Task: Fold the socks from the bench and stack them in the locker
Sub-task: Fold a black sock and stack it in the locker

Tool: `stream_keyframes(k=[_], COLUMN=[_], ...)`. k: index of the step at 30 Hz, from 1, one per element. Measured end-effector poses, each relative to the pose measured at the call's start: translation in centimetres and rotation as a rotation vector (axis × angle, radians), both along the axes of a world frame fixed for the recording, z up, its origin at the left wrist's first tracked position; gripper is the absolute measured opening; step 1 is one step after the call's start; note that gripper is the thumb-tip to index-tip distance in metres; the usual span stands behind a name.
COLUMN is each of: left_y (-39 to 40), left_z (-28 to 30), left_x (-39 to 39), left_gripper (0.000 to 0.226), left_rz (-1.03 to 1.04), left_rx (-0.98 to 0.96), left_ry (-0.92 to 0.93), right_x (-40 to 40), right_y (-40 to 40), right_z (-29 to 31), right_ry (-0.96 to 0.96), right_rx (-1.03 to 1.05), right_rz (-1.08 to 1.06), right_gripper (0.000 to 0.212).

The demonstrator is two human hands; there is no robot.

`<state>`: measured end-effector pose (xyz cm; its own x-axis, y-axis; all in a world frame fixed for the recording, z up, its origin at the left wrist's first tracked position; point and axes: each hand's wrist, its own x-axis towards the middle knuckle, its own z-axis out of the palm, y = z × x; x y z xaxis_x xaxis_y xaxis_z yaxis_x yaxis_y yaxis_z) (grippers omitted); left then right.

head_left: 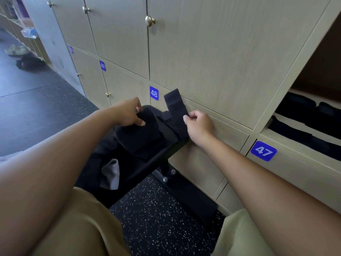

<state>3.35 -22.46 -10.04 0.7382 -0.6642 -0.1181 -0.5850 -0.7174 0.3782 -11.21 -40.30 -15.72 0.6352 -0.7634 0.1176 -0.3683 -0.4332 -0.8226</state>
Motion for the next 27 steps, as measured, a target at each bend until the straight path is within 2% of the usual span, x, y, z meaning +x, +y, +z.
stream_keyframes(k=[6, 9, 14, 20, 23, 27], left_y=[0.0, 0.0, -0.4, -1.3, -2.0, -3.0], left_z=[-0.3, -0.1, 0.4, 0.8, 1.1, 1.8], left_x=[0.2, 0.4, -0.2, -1.7, -2.7, -4.5], left_gripper=[0.056, 0.045, 0.035, 0.027, 0.027, 0.044], left_rz=[-0.006, 0.001, -0.029, -0.073, -0.095, -0.157], left_rx=[-0.004, -0.053, -0.118, -0.174, -0.241, -0.358], left_ry=[-0.004, -0.020, -0.028, -0.037, -0.069, -0.070], right_x=[2.0, 2.2, 1.5, -1.2, -3.2, -6.0], right_y=[-0.3, -0.2, -0.6, -0.2, -0.4, -0.9], right_z=[-1.8, -2.2, -2.4, -0.2, 1.6, 3.8], right_ry=[0.111, 0.122, 0.079, -0.001, 0.016, -0.040], right_rx=[0.169, 0.216, 0.238, 0.068, -0.097, -0.222], right_rz=[-0.080, -0.123, -0.164, -0.117, -0.076, 0.005], right_gripper=[0.002, 0.011, 0.014, 0.007, 0.006, 0.006])
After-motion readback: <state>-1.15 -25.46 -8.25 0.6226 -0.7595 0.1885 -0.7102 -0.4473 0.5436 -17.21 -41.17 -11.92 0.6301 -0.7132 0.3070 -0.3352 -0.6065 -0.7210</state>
